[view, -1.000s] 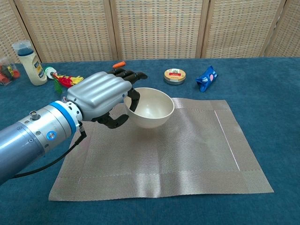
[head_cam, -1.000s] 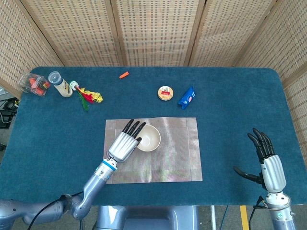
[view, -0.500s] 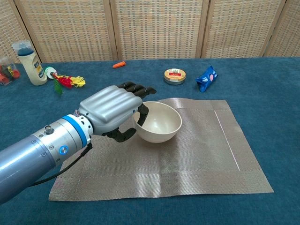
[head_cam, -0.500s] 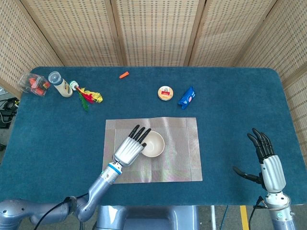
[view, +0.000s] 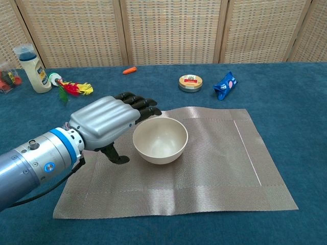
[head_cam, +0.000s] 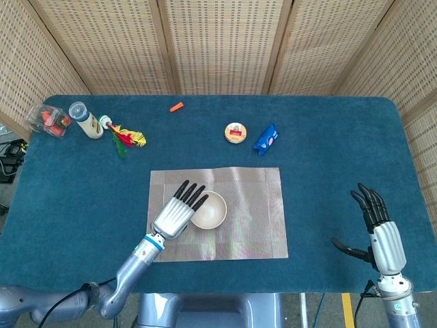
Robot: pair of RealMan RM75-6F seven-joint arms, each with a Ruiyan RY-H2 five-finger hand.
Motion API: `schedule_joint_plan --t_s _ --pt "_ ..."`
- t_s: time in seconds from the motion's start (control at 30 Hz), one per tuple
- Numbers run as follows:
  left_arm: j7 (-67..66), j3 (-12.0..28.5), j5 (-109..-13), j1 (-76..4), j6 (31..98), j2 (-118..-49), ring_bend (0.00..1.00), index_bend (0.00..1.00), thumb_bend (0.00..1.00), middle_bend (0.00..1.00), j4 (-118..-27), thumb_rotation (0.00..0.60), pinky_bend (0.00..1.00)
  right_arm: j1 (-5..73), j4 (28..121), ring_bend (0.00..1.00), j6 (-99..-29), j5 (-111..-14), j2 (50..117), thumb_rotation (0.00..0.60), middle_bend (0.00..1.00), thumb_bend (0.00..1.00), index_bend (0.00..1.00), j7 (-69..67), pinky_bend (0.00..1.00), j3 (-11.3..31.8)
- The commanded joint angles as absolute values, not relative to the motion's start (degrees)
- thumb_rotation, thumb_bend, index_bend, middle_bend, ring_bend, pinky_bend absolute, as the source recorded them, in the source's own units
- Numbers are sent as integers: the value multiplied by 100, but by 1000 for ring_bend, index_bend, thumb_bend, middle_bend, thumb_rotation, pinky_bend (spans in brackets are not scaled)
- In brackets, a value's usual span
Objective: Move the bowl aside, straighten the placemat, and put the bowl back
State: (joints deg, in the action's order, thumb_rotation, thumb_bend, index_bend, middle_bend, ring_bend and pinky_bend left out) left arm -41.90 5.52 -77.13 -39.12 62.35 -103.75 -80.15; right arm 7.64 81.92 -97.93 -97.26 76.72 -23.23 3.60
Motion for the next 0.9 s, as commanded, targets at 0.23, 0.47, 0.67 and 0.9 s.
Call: schedule_joint_plan --t_s 0.23,0.47,0.67,0.9 --pt "-3784 388 -8003 -3417 7002 -9598 0 53 194 0 -8730 600 0 760 8178 0 -9767 -9702 7687 600 0 198 112 -2205 0 366" --pt "-2673 64 -8380 -2601 8037 -8524 0 40 180 0 -9246 600 0 789 8276 0 -9447 -9549 7574 600 0 196 112 -1884 0 319" --pt "-2046 -207 -8733 -1968 8819 -7955 0 20 175 0 -9083 600 0 812 8358 0 -9247 -9506 7550 600 0 196 112 -1483 0 272" --pt "-1651 -506 -9104 -1238 9642 -7848 0 6 167 0 -8649 600 0 822 8385 0 -8979 -9415 7458 600 0 197 112 -586 0 222"
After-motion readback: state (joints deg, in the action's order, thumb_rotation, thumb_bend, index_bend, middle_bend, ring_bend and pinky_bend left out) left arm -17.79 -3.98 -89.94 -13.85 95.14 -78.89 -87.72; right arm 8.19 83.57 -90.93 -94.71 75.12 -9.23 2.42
